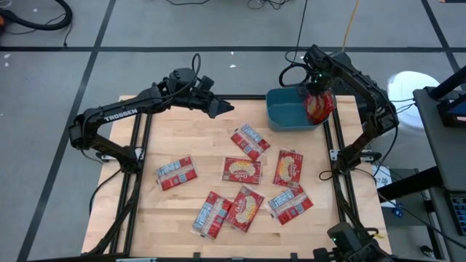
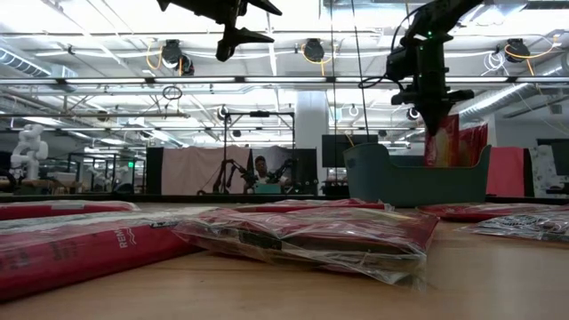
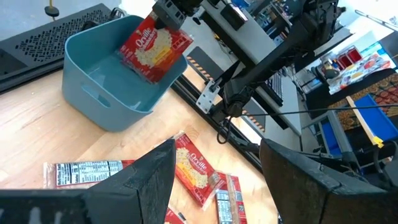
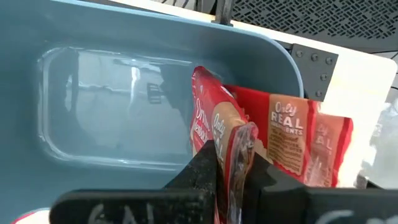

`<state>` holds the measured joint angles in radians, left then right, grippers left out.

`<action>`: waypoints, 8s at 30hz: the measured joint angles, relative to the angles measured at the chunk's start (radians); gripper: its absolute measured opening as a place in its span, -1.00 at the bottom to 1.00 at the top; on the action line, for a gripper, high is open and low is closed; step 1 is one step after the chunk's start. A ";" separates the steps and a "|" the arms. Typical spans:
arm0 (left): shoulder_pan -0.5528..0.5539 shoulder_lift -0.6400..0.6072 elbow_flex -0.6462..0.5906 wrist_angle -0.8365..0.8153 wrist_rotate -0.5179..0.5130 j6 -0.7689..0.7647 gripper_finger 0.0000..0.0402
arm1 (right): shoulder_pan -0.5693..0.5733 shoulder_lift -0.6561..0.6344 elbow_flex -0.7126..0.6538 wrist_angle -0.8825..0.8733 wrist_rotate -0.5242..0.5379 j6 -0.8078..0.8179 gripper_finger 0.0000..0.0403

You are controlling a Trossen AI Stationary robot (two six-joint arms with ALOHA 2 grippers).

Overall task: Sort popcorn bags into baskets
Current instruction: Put the popcorn bag into the blue bin

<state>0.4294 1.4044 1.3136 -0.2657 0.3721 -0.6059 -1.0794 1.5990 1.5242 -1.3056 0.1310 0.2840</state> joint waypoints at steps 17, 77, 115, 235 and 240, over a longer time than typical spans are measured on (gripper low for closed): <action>0.000 0.000 0.000 0.000 0.000 0.001 0.17 | 0.001 0.000 -0.072 -0.002 -0.001 0.017 -0.88; 0.000 0.000 0.000 -0.107 0.000 0.029 0.17 | 0.327 -0.386 -0.109 -0.005 -0.136 0.299 -0.30; -0.260 0.000 0.000 -0.307 -0.203 -0.164 0.17 | 1.100 -0.658 -1.014 0.538 -0.214 1.101 -0.05; -0.084 0.117 -0.044 0.529 0.032 -0.179 -0.78 | 0.839 -0.722 -0.603 1.329 -0.071 0.856 -0.09; -0.019 0.097 -0.044 0.554 0.032 -0.160 -0.76 | 0.822 -0.734 -0.549 1.323 -0.010 0.855 -0.09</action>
<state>0.4105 1.5016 1.2694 0.2884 0.4044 -0.7661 -0.2569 0.8646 0.9749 0.0177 0.1215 1.1385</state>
